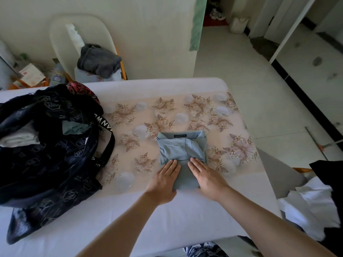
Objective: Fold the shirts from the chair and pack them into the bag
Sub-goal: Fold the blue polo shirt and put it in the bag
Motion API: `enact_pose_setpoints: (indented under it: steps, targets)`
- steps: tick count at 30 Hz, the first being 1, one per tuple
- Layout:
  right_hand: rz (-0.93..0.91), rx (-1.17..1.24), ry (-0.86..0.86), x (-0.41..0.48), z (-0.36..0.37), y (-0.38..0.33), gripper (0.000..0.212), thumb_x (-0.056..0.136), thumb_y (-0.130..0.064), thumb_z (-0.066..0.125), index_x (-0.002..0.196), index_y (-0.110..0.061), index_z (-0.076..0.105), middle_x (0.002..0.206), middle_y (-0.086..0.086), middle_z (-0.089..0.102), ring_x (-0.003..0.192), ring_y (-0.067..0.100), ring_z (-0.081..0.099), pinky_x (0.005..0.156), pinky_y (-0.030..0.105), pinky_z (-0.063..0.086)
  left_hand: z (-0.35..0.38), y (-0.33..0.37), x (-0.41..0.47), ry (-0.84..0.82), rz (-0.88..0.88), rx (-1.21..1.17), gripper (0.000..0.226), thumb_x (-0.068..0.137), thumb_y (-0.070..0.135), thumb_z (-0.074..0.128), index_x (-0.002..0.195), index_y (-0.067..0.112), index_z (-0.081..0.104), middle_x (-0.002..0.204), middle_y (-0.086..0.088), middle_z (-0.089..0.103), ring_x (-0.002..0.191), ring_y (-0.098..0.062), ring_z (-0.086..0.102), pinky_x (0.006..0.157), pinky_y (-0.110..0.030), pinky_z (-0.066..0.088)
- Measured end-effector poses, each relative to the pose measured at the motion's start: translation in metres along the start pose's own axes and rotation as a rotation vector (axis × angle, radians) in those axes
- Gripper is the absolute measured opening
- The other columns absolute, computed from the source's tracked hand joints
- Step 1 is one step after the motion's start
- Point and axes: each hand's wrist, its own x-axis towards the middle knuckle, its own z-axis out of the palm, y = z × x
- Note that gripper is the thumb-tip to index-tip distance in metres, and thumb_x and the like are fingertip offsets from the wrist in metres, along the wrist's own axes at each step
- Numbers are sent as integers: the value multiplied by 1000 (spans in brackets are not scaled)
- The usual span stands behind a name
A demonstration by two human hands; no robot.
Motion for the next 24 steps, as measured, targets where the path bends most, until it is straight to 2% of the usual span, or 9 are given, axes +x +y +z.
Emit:
enact_pose_setpoints:
  steps: [2, 4, 6, 7, 11, 14, 17, 20, 24]
  targets:
    - [74, 142, 9, 3, -17, -4, 75, 92, -27, 61, 157, -16, 25, 165, 2, 18, 150, 17, 22, 118, 27, 24, -24, 3, -1, -26, -154, -156, 64, 76, 23, 60, 140, 22, 55, 139, -4, 58, 131, -22, 52, 103, -30, 47]
    - [175, 248, 43, 4, -38, -4, 41, 85, -30, 62, 126, -25, 62, 130, 6, 63, 121, 26, 58, 91, 31, 48, -49, 4, 5, -52, -334, -302, 29, 77, 24, 56, 102, 30, 69, 94, 1, 71, 92, -22, 65, 69, -24, 51]
    - [219, 354, 65, 2, -53, 1, 5, 80, -29, 61, 78, -25, 59, 80, 0, 64, 85, 29, 62, 61, 29, 41, -66, -1, 14, -122, -414, -436, 12, 74, 29, 52, 76, 22, 62, 74, 1, 64, 76, -23, 63, 56, -26, 43]
    - [229, 415, 88, 2, -60, 4, 13, 79, -27, 62, 71, -22, 53, 70, -3, 58, 77, 28, 60, 55, 29, 38, -72, -4, 17, -121, -422, -469, 18, 72, 34, 49, 75, 20, 60, 73, 1, 64, 73, -23, 62, 56, -28, 44]
    - [355, 720, 219, 3, -74, 12, 17, 80, -32, 68, 97, -32, 65, 78, -9, 67, 66, 12, 65, 51, 21, 46, -79, -12, 28, 21, -596, -565, 8, 80, 28, 51, 80, 22, 57, 70, 4, 57, 62, -18, 51, 49, -24, 36]
    - [401, 709, 307, 20, -68, 17, 25, 89, -35, 68, 113, -29, 62, 92, -9, 65, 79, 13, 62, 65, 24, 44, -71, -11, 35, 234, -694, -459, 23, 89, 23, 52, 112, 26, 57, 99, 0, 65, 88, -24, 60, 67, -31, 49]
    - [458, 757, 320, 40, -58, 21, 24, 93, -33, 64, 116, -28, 61, 106, -4, 68, 97, 20, 62, 78, 30, 49, -54, 4, 41, 516, -455, -152, 34, 89, 18, 49, 121, 17, 58, 118, -3, 58, 108, -26, 53, 92, -39, 46]
    - [492, 468, 377, 53, -47, 23, 24, 94, -29, 63, 117, -23, 61, 113, 3, 65, 105, 28, 59, 87, 37, 48, -36, 20, 49, 309, -102, 24, 46, 93, 29, 39, 136, 20, 54, 143, -4, 50, 134, -27, 42, 110, -45, 36]
    - [271, 87, 523, 68, -32, 24, 35, 87, -11, 64, 122, -15, 62, 130, 12, 55, 121, 36, 51, 99, 46, 44, -11, 10, 58, 4, -146, 123, 63, 99, 45, 16, 158, 24, 13, 166, -2, 4, 152, -28, -1, 122, -50, 6]
